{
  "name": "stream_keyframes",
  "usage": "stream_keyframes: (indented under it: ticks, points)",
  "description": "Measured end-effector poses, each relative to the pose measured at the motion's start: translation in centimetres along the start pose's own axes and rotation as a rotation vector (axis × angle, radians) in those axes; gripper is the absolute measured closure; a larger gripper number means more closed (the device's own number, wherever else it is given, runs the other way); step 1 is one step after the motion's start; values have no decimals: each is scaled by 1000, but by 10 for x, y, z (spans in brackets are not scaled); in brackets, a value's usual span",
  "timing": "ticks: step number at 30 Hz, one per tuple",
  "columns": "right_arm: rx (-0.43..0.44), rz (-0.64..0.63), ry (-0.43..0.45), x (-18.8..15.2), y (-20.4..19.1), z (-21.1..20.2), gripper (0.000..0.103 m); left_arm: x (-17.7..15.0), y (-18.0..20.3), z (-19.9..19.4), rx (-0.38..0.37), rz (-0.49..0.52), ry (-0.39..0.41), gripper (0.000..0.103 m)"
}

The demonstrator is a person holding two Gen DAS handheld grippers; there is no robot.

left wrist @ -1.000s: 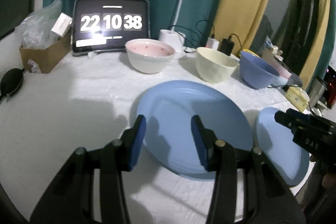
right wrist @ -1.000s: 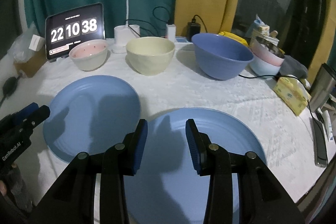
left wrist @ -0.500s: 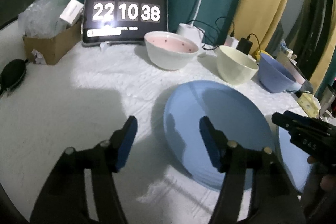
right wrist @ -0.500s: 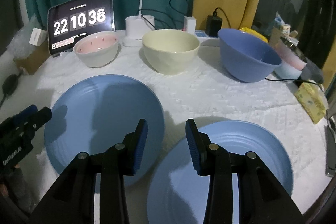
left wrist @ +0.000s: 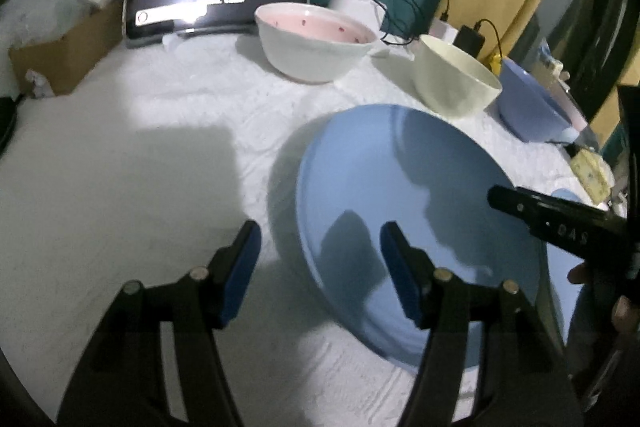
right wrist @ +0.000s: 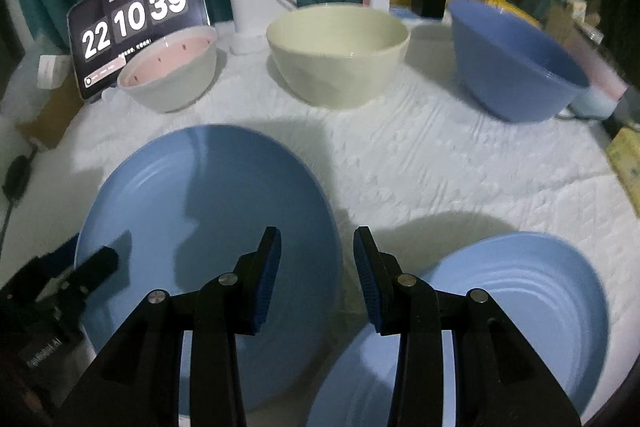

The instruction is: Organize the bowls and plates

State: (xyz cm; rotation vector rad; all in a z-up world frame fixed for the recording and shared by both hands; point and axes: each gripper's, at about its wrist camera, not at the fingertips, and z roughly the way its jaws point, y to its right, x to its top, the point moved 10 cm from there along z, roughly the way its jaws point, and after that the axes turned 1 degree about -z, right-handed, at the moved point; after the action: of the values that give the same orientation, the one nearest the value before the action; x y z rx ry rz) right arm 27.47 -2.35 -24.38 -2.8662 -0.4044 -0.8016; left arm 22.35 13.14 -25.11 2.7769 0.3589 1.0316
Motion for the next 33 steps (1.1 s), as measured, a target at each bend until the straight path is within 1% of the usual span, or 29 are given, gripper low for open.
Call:
stream_keyframes:
  ticks: [3, 4, 6, 7, 9, 12, 13, 15, 20, 27, 33]
  points:
    - [9, -1, -10, 0, -2, 2, 63, -1, 6, 2, -6, 26, -11, 40]
    - [31, -9, -8, 0, -6, 3, 63, -2, 8, 2, -13, 32, -12, 40]
    - [21, -28, -6, 0, -9, 4, 63, -2, 11, 1, -44, 39, -11, 41]
    - [16, -40, 0, 0, -11, 4, 63, -1, 13, 1, -58, 40, -10, 45]
    - [21, -60, 5, 0, -14, 3, 65, -1, 9, 0, -46, 24, -5, 51]
    - [7, -70, 23, 1, -14, 0, 71, 1, 7, -2, -45, 9, 4, 53]
    - [4, -72, 31, 2, -14, -1, 73, 1, 7, -3, -46, 8, 9, 53]
    - [-6, -80, 51, 3, -14, -5, 73, 1, 7, -4, -45, 9, 14, 53]
    - [-8, -89, 81, 4, -16, -16, 73, 5, 8, -15, -26, 21, 68, 53]
    - [-20, -84, 112, 3, -14, -28, 73, 2, 14, -26, -23, 33, 88, 53]
    - [-13, -76, 139, 1, -13, -42, 73, 6, 22, -43, -19, 49, 125, 53]
